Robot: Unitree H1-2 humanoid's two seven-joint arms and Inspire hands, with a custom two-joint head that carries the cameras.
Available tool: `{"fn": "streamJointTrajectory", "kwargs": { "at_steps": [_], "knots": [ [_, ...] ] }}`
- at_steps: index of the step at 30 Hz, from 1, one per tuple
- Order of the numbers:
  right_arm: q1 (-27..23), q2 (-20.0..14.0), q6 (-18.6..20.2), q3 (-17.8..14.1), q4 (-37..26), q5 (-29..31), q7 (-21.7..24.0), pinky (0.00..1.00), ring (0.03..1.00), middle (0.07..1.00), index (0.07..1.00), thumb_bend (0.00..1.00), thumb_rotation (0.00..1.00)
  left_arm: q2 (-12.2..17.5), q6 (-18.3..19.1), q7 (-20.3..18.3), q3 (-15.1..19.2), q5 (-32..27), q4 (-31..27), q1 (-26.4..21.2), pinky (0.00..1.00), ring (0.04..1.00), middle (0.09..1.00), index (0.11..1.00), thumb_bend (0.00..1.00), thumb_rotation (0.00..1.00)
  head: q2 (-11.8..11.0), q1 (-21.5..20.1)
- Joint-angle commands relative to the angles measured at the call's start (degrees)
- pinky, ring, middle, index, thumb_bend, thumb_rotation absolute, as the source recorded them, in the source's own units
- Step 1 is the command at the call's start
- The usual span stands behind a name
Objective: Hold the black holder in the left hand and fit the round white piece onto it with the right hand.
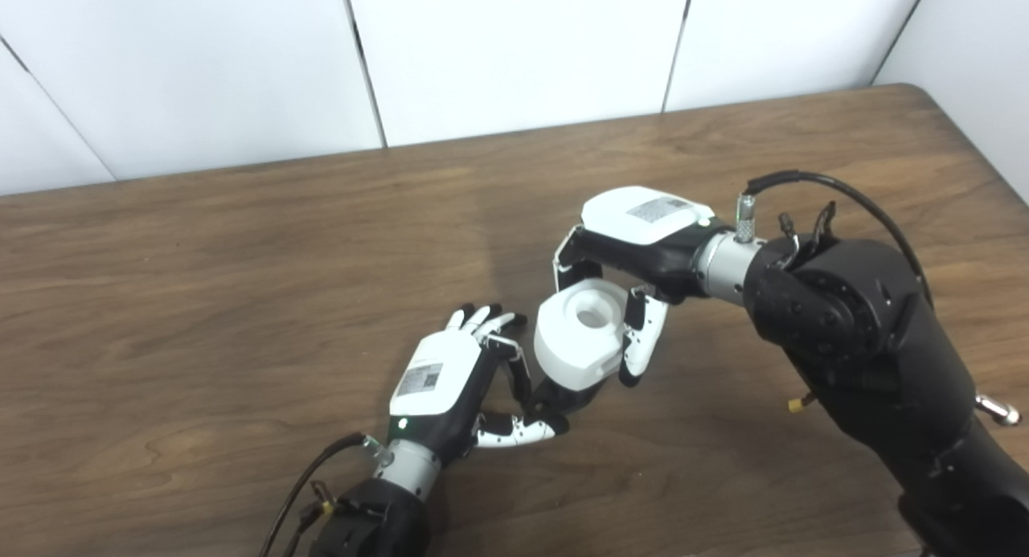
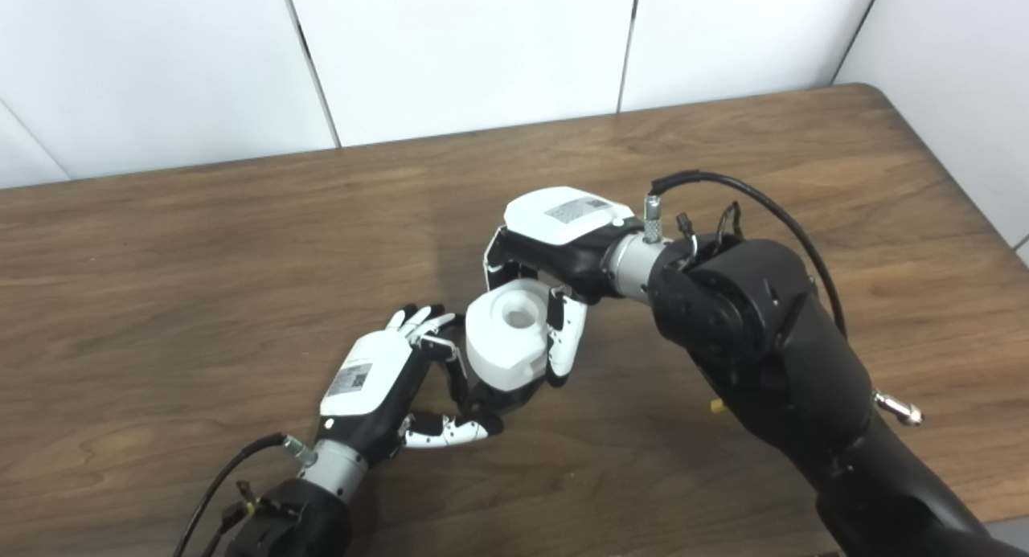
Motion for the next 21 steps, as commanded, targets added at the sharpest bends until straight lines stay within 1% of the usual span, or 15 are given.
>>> {"fn": "streamJointTrajectory", "kwargs": {
  "at_steps": [1,5,6,9,13,18,21],
  "knots": [
    [-1.5,-1.0,0.2,0.4,-1.7,-0.5,6.1,0.95,0.598,0.463,0.505,0.53,0.01,-0.4,0.5,-2.2,-1.1,1.1,0.7,-0.2,1.0,0.948,0.868,0.489,0.51,0.06,0.0,0.1],
    [-1.0,-0.7,0.2,0.8,-1.4,-0.4,6.1,0.93,0.598,0.464,0.505,0.53,0.01,-0.5,0.8,-2.4,-1.2,1.0,0.5,-0.2,1.0,0.948,0.869,0.489,0.51,0.06,0.0,0.1],
    [-1.0,-0.7,0.2,0.8,-1.3,-0.3,6.1,0.94,0.607,0.472,0.498,0.53,0.01,-0.5,0.8,-2.4,-1.2,1.0,0.4,-0.2,1.0,0.948,0.869,0.489,0.51,0.06,0.4,0.1],
    [-0.8,-0.6,0.2,0.9,-0.9,-0.3,6.1,0.98,0.633,0.484,0.489,0.53,0.01,-0.6,0.8,-2.2,-1.2,1.0,0.4,-0.2,1.0,0.943,0.867,0.489,0.51,0.06,0.4,0.1],
    [-0.5,-0.5,0.2,1.1,-0.9,-0.7,6.0,1.0,0.661,0.493,0.481,0.53,0.01,-0.6,0.9,-2.2,-1.3,1.0,0.4,-0.2,1.0,0.943,0.867,0.489,0.51,0.06,0.4,0.1],
    [-0.1,-0.3,0.2,1.5,-1.0,-1.3,6.0,1.0,0.648,0.498,0.476,0.53,0.01,-0.6,1.1,-2.3,-1.4,1.1,0.5,-0.3,1.0,0.946,0.87,0.49,0.51,0.06,0.4,0.1],
    [0.4,-0.1,0.1,1.7,-1.1,-1.7,6.0,0.99,0.619,0.471,0.498,0.53,0.01,-0.7,1.3,-2.5,-1.5,1.1,0.2,-0.2,1.0,0.949,0.872,0.49,0.51,0.06,0.6,0.4]
  ]
}}
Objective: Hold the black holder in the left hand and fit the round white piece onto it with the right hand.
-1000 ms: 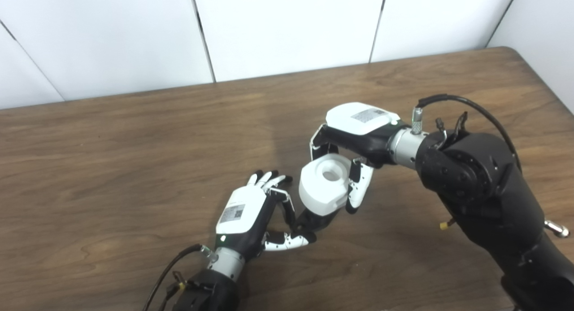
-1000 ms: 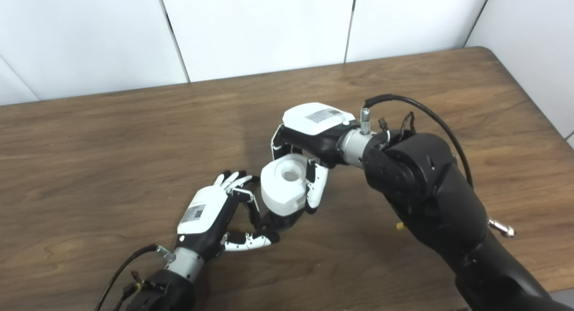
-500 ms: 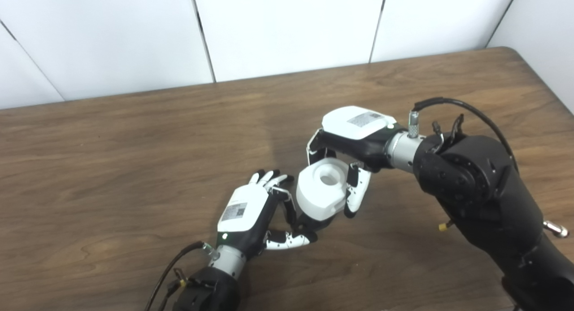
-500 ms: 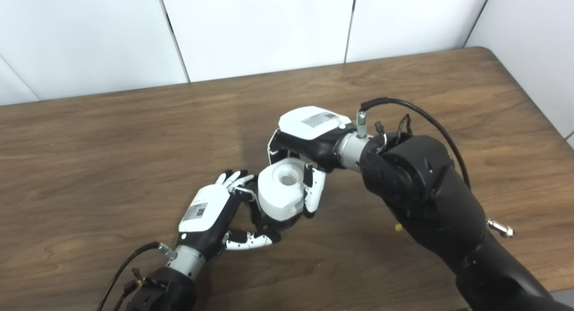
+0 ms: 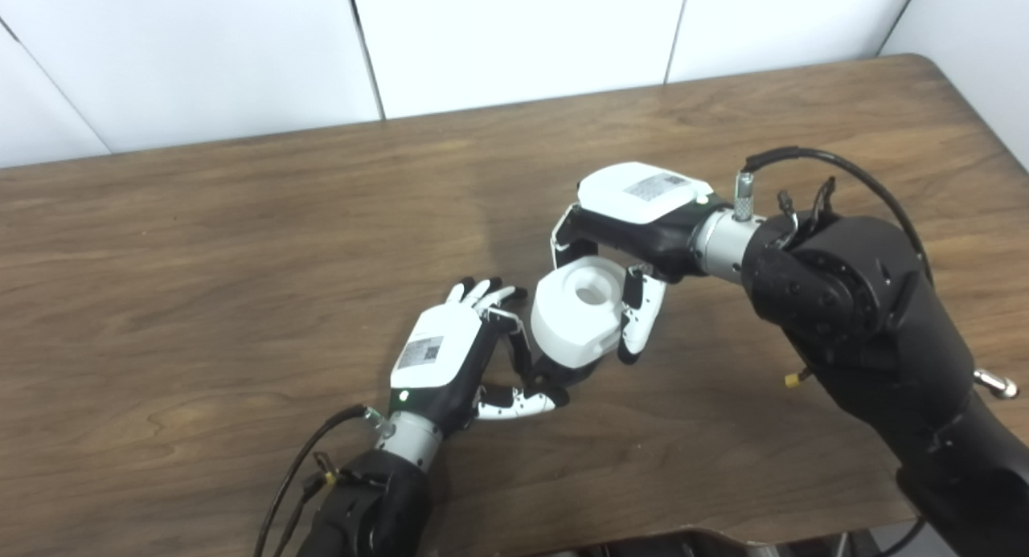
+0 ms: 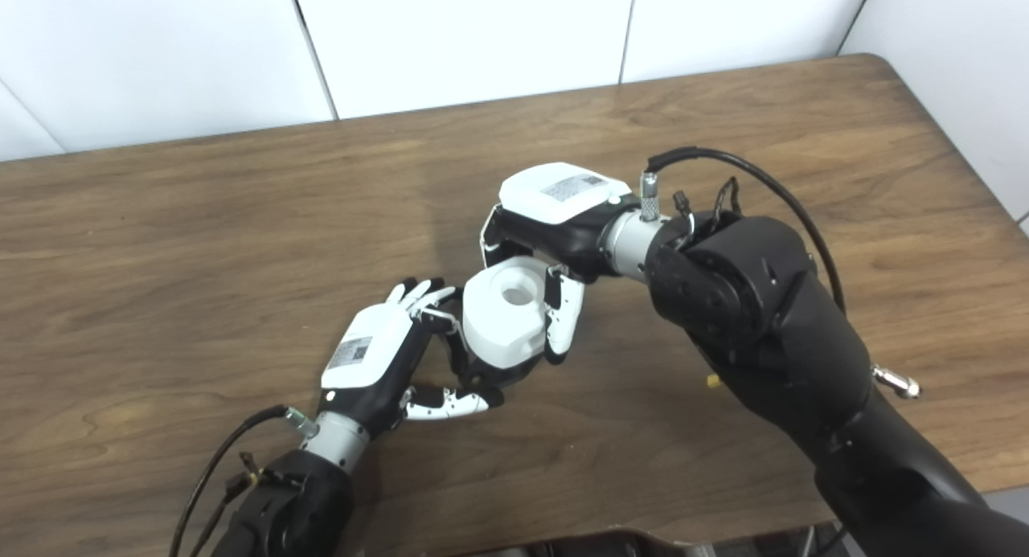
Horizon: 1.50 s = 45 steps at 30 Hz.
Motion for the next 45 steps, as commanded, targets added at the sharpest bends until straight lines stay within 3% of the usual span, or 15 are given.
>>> {"fn": "streamJointTrajectory", "kwargs": {
  "at_steps": [1,8,30,39,41,44,45],
  "knots": [
    [0.4,-0.1,0.1,0.7,-0.7,-0.5,6.0,0.99,0.614,0.463,0.505,0.53,0.01,-0.6,0.3,-2.3,-1.3,1.0,0.3,-0.1,1.0,0.949,0.872,0.489,0.51,0.06,0.2,-0.1],
    [0.8,-0.3,0.1,1.5,-0.8,-0.9,6.0,1.0,0.658,0.466,0.505,0.53,0.01,-0.6,0.3,-2.3,-1.3,0.9,0.0,0.0,1.0,0.948,0.871,0.489,0.51,0.06,0.5,-0.2],
    [1.3,-0.4,-0.1,5.0,-1.3,-2.3,6.1,1.0,0.675,0.478,0.494,0.53,0.01,-1.1,0.7,-2.5,-1.6,1.5,-0.2,-0.1,1.0,0.948,0.87,0.489,0.51,0.06,0.7,0.0],
    [1.4,-0.9,-1.9,6.2,-1.9,-4.4,5.9,1.0,0.709,0.478,0.5,0.53,0.01,-1.3,0.9,-2.8,-1.7,1.7,-0.4,-0.3,1.0,0.949,0.871,0.489,0.51,0.06,0.8,-0.1],
    [1.3,-1.1,-2.1,6.7,-2.2,-4.9,6.0,0.99,0.729,0.548,0.494,0.52,0.13,-1.3,0.9,-2.7,-1.7,1.7,-0.2,-0.3,1.0,0.947,0.869,0.489,0.51,0.06,0.7,0.0],
    [1.1,-1.3,-2.2,6.8,-2.6,-5.1,6.0,0.98,0.758,0.61,0.494,0.52,0.16,-1.4,1.0,-2.8,-1.7,1.7,0.0,-0.4,1.0,0.948,0.87,0.489,0.51,0.06,0.6,0.1],
    [1.1,-1.4,-2.3,6.8,-2.6,-5.1,6.0,0.97,0.768,0.635,0.568,0.73,0.3,-1.5,1.0,-2.8,-1.7,1.7,0.0,-0.4,1.0,0.95,0.871,0.489,0.51,0.06,0.6,0.1]
  ]
}}
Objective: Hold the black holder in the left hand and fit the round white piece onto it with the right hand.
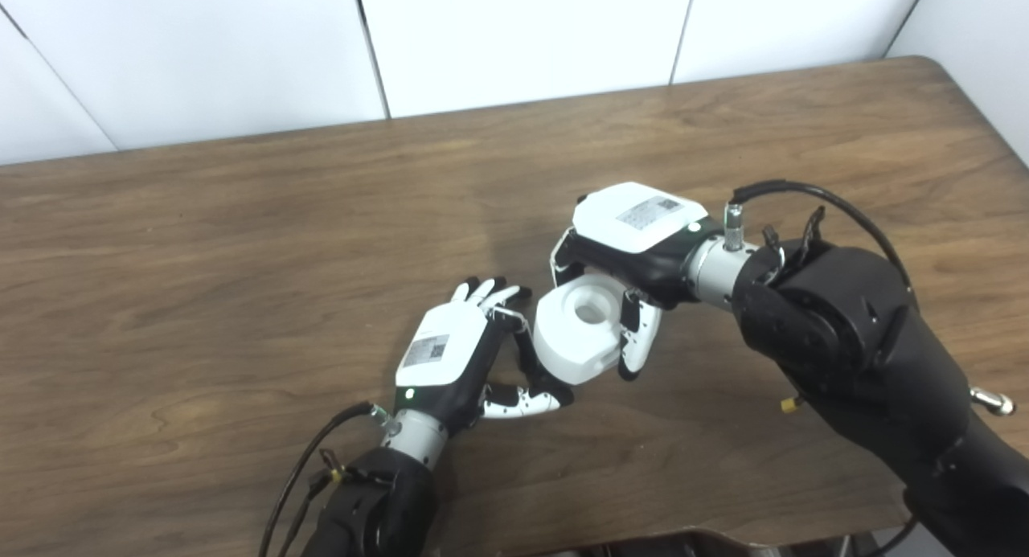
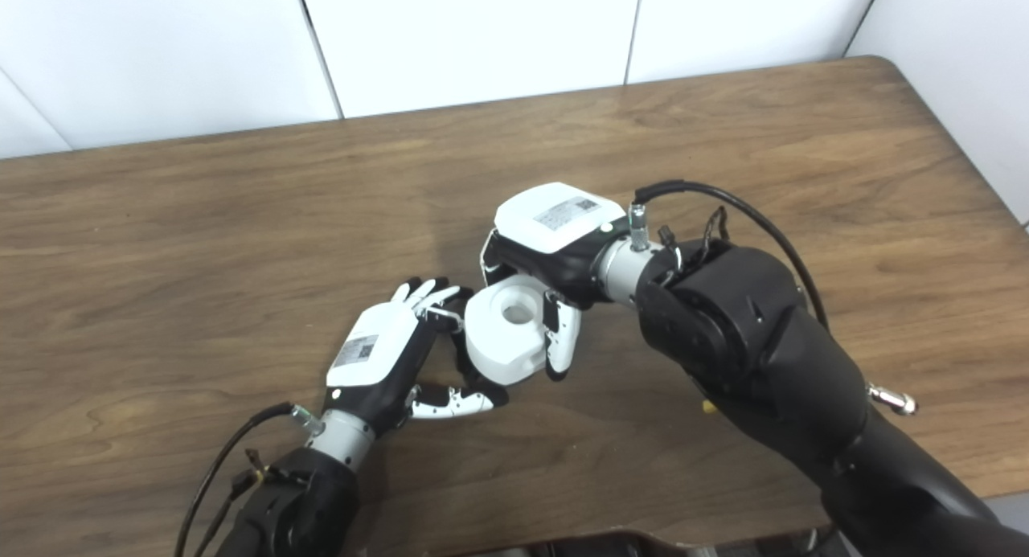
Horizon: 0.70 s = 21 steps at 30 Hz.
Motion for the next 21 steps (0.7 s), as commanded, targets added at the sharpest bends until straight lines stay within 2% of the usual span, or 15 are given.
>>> {"fn": "streamJointTrajectory", "kwargs": {
  "at_steps": [1,4,7,9,15,21],
  "knots": [
    [-0.4,-1.3,-1.6,1.0,-0.5,0.7,6.1,0.97,0.771,0.65,0.595,0.81,0.36,-1.0,0.3,-2.2,-1.5,0.9,0.6,-0.4,1.0,0.95,0.871,0.489,0.51,0.06,-0.1,0.0],
    [-1.0,-1.9,-1.0,1.7,-0.6,1.1,6.1,0.98,0.782,0.68,0.639,0.9,0.42,-1.0,0.3,-2.1,-1.5,0.9,0.7,-0.4,1.0,0.949,0.87,0.489,0.51,0.06,-0.1,0.0],
    [-1.2,-2.0,-0.5,1.7,-1.0,1.5,6.1,0.98,0.785,0.689,0.686,0.96,0.41,-1.1,0.5,-2.2,-1.5,1.0,0.8,-0.5,1.0,0.948,0.87,0.489,0.51,0.06,-0.1,0.0],
    [-1.3,-2.0,-0.2,1.6,-1.2,1.8,6.1,0.99,0.814,0.733,0.74,0.98,0.41,-1.2,0.3,-1.9,-1.5,1.0,0.9,-0.5,1.0,0.944,0.867,0.489,0.51,0.06,-0.1,-0.1],
    [-1.8,-2.2,0.2,1.3,-1.6,3.0,6.1,1.0,0.905,0.809,0.818,1.0,0.42,-1.3,0.5,-1.9,-1.6,1.1,1.0,-0.5,1.0,0.944,0.868,0.489,0.51,0.05,-0.2,0.0],
    [-2.1,-2.4,-0.1,1.4,-1.5,3.1,6.1,1.0,0.911,0.822,0.811,1.0,0.45,-1.5,0.7,-2.1,-1.6,0.9,1.3,-0.8,1.0,0.947,0.871,0.49,0.51,0.05,-0.3,0.1]
  ]
}}
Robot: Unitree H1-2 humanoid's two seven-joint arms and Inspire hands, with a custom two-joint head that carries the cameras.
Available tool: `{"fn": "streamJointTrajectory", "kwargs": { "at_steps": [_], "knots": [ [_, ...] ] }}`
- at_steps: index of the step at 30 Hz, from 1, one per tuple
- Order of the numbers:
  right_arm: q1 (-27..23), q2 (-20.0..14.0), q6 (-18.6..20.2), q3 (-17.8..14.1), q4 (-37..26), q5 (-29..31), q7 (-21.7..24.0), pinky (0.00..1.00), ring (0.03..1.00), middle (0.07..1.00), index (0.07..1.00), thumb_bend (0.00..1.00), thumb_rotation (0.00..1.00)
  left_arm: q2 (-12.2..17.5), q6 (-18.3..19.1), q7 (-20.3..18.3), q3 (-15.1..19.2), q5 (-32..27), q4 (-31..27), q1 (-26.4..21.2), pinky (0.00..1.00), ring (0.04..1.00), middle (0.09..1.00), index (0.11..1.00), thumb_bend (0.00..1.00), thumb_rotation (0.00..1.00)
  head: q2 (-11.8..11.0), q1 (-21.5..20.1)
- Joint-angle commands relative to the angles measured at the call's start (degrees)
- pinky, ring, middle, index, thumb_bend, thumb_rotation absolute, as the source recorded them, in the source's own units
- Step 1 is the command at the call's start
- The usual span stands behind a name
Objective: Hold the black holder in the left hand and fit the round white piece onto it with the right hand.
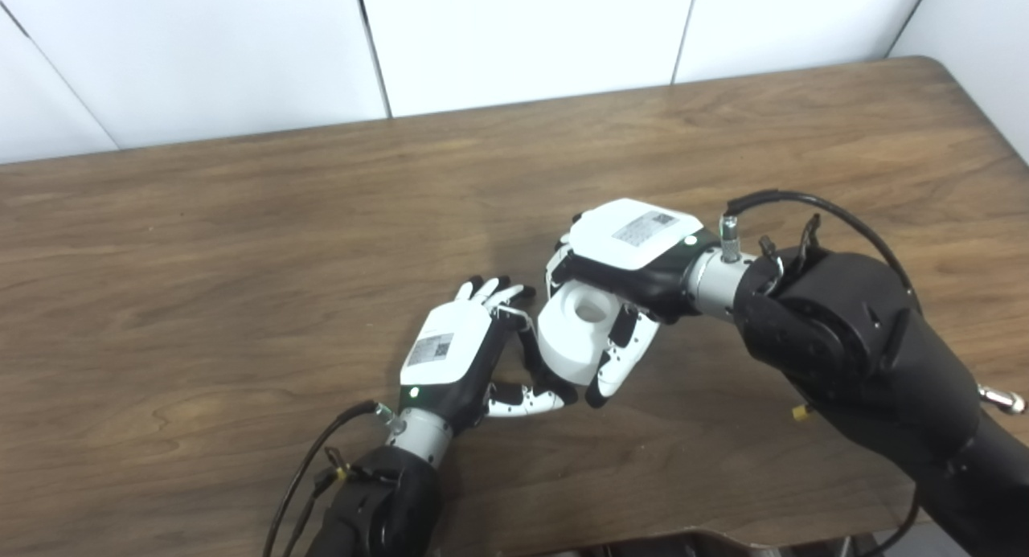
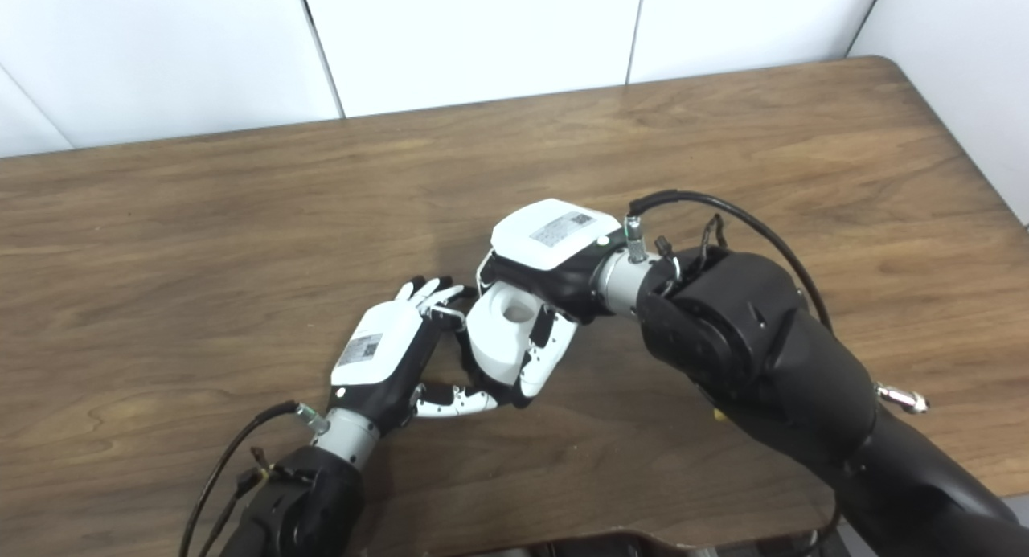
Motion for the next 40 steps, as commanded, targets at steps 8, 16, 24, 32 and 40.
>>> {"fn": "streamJointTrajectory", "kwargs": {
  "at_steps": [8,16,24,32,40],
  "knots": [
    [-2.4,-1.4,-0.2,0.2,-1.2,0.8,6.1,1.0,0.913,0.827,0.794,1.0,0.45,-0.9,0.0,-1.6,-1.5,0.9,2.1,-1.0,1.0,0.946,0.872,0.49,0.51,0.06,-0.2,0.1],
    [-4.0,-1.5,-0.1,-1.0,-1.4,2.1,5.9,1.0,0.899,0.803,0.789,1.0,0.45,-1.0,-0.4,-1.2,-1.6,0.6,3.0,-1.4,1.0,0.945,0.871,0.489,0.51,0.06,-0.7,0.1],
    [-5.9,-0.5,0.1,-3.7,-2.1,2.9,5.7,1.0,0.893,0.797,0.776,1.0,0.44,-1.1,-0.6,-0.8,-1.6,0.9,3.8,-1.4,1.0,0.943,0.871,0.489,0.51,0.06,-1.0,0.7],
    [-8.5,-0.6,0.5,-5.9,-2.4,6.0,6.1,1.0,0.899,0.815,0.791,1.0,0.45,-1.2,-0.8,-0.5,-1.5,0.8,4.0,-1.3,1.0,0.944,0.875,0.489,0.51,0.06,-1.1,0.7],
    [-12.7,-1.7,0.6,-7.1,-1.1,11.5,6.2,0.98,0.903,0.824,0.817,1.0,0.5,-1.2,-1.1,-0.3,-1.5,0.6,4.4,-1.4,1.0,0.945,0.876,0.489,0.51,0.05,-1.2,0.8]
  ]
}}
